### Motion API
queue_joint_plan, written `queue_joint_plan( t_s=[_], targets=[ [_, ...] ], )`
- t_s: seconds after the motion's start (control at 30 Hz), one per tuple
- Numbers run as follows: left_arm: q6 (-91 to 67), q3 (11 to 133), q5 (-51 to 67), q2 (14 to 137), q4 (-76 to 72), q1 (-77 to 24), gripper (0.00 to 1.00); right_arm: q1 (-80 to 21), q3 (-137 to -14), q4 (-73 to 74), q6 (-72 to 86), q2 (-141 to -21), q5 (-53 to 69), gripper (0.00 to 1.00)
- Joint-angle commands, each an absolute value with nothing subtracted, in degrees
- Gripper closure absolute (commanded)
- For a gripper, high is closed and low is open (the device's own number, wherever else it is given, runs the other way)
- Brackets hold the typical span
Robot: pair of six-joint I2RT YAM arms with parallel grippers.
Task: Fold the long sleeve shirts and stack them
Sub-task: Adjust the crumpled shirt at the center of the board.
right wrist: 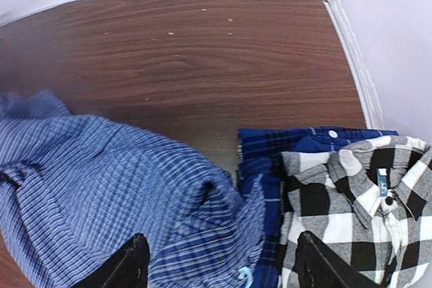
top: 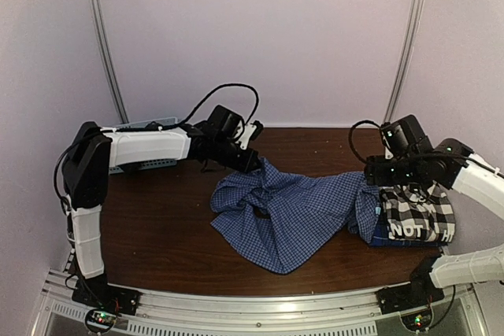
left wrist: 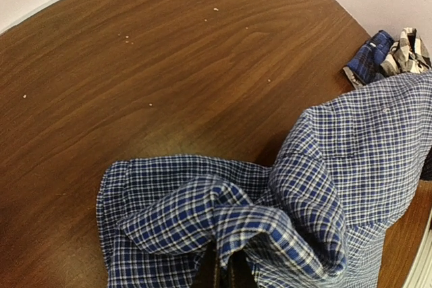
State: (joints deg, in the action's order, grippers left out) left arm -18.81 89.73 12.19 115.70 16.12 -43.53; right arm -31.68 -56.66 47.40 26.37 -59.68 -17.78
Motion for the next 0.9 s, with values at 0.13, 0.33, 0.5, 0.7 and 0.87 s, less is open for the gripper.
queue_joint_plan(
  t_s=[0.13, 0.33, 0.5, 0.7, 0.87],
  targets=[
    [-19.53, 87.32, 11.11, 111.74, 13.04, -41.75, 1.00, -47.05, -54.44, 40.84, 24.76, -60.76, -16.62, 0.23],
    [-20.11, 83.62, 11.57, 109.02, 11.78, -41.75, 1.00, -50.66, -55.27, 39.08, 20.37, -71.55, -16.03, 0.21],
    [-19.87, 82.41, 11.63, 108.19, 11.76, -41.75, 1.00, -51.46, -56.53, 38.22, 17.36, -78.61, -15.02, 0.17],
    [-19.69, 81.77, 12.05, 108.01, 11.73, -41.75, 1.00, -52.71, -56.98, 38.54, 15.05, -84.88, -14.67, 0.17],
    [-19.43, 81.56, 12.07, 107.99, 11.81, -41.75, 1.00, -53.26, -56.77, 37.72, 13.27, -88.19, -15.81, 0.19]
  ],
)
